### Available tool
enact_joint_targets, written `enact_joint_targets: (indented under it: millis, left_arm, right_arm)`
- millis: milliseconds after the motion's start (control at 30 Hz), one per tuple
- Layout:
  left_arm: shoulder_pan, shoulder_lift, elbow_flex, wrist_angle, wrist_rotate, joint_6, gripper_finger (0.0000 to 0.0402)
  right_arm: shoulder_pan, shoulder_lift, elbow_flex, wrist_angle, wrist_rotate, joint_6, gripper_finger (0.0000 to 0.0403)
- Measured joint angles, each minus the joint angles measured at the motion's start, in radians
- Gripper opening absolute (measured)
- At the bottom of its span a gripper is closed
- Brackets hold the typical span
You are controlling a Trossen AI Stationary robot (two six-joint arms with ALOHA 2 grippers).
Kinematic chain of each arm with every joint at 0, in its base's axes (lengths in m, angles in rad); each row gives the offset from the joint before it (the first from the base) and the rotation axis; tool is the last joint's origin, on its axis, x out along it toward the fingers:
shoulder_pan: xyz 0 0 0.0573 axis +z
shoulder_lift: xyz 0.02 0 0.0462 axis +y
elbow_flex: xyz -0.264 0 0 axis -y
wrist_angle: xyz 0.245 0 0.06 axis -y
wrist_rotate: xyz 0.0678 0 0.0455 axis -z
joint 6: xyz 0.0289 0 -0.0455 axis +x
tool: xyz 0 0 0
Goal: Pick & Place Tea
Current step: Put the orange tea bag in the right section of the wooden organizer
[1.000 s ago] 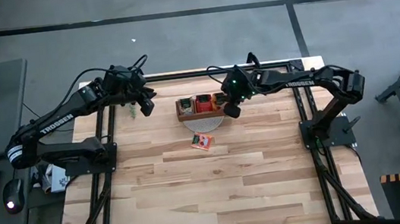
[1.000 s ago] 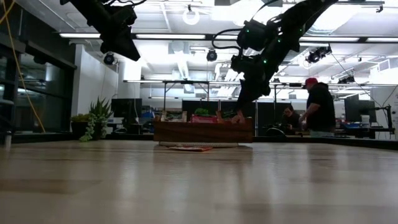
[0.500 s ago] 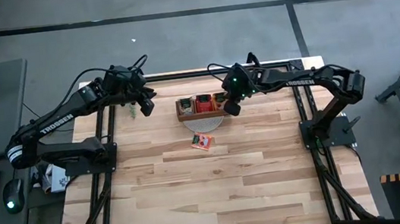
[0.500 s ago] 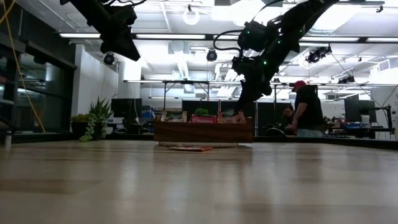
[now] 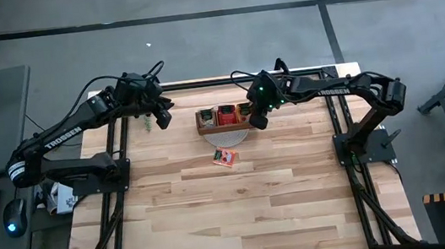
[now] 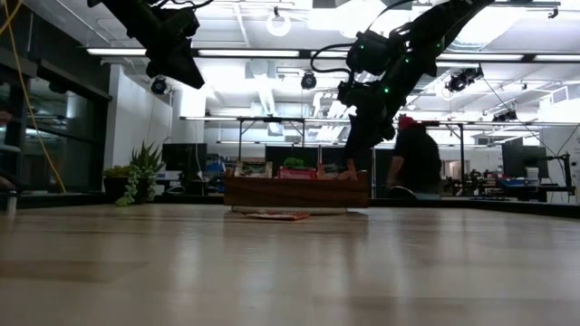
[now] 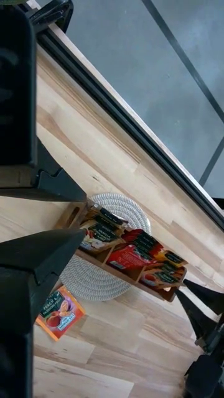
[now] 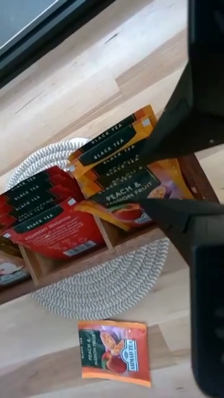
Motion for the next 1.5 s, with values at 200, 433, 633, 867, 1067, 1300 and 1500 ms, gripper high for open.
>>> enact_joint_targets:
  millis: [200, 433, 633, 867, 1067, 1300, 1500]
  left_arm:
    - [0.000, 0.000, 0.000, 0.000, 0.000, 0.000, 0.0078]
    - [0.000, 0.000, 0.000, -0.009, 0.000, 0.000, 0.0078]
    - [0.000, 0.000, 0.000, -0.016, 0.040, 0.000, 0.0078]
    - [0.000, 0.000, 0.000, -0.016, 0.109, -0.003, 0.0078]
    - [0.000, 0.005, 0.000, -0.015, 0.125, -0.032, 0.0078]
    - [0.000, 0.042, 0.000, -0.015, 0.137, -0.053, 0.0078]
    - [0.000, 0.098, 0.001, -0.007, 0.193, -0.056, 0.0078]
  right_arm:
    - [0.000, 0.000, 0.000, 0.000, -0.011, 0.000, 0.0148]
    - [0.000, 0.000, 0.056, -0.055, -0.001, -0.031, 0.0193]
    - [0.000, 0.000, 0.176, -0.184, 0.008, -0.080, 0.0200]
    - [0.014, 0.000, 0.304, -0.284, -0.098, -0.087, 0.0183]
    - [0.064, 0.000, 0.325, -0.290, -0.129, -0.072, 0.0128]
    - [0.142, 0.000, 0.325, -0.285, -0.037, -0.116, 0.0008]
    - [0.194, 0.000, 0.292, -0.213, 0.004, -0.129, 0.0003]
